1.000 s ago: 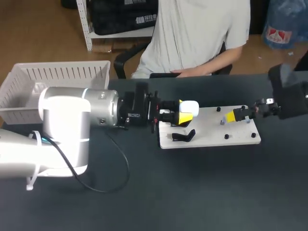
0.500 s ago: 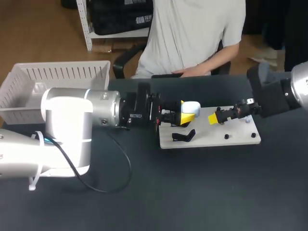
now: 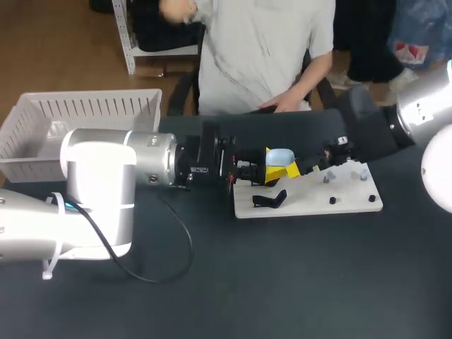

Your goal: Pick up each earbud case from the left stands, insert the matching earbuds, close the lid, and place the case in the box.

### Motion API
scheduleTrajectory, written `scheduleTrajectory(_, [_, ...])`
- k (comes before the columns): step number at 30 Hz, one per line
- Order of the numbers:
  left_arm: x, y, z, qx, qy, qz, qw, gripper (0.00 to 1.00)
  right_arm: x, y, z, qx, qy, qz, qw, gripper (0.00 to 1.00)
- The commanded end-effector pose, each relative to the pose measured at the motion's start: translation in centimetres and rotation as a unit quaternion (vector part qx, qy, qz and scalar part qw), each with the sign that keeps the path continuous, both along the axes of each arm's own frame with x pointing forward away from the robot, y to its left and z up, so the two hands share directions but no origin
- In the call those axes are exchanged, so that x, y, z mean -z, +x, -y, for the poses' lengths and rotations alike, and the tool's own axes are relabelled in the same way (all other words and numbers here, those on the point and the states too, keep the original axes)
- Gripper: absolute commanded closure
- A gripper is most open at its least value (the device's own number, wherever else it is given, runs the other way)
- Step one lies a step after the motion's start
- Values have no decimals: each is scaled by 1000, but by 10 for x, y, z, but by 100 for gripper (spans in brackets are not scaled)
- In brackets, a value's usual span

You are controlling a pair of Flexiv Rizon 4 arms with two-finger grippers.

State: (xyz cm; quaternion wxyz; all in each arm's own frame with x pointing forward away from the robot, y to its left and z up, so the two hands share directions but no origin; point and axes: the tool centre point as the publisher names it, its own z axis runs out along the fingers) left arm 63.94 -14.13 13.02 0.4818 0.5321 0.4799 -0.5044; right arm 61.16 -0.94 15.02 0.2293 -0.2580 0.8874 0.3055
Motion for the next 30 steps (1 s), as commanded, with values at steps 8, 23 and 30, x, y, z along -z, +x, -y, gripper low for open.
scheduleTrajectory(8, [0, 1, 1, 1, 0, 0, 1000, 100, 6, 15, -7, 1, -7, -13, 1000, 0])
scheduleTrajectory(23, [0, 1, 1, 1, 0, 0, 1000, 100, 11, 27, -10, 11, -8, -20, 1000, 0])
scheduleTrajectory(30, [0, 1, 1, 1, 0, 0, 1000, 100, 1, 31, -5, 31, 1, -6, 999, 0])
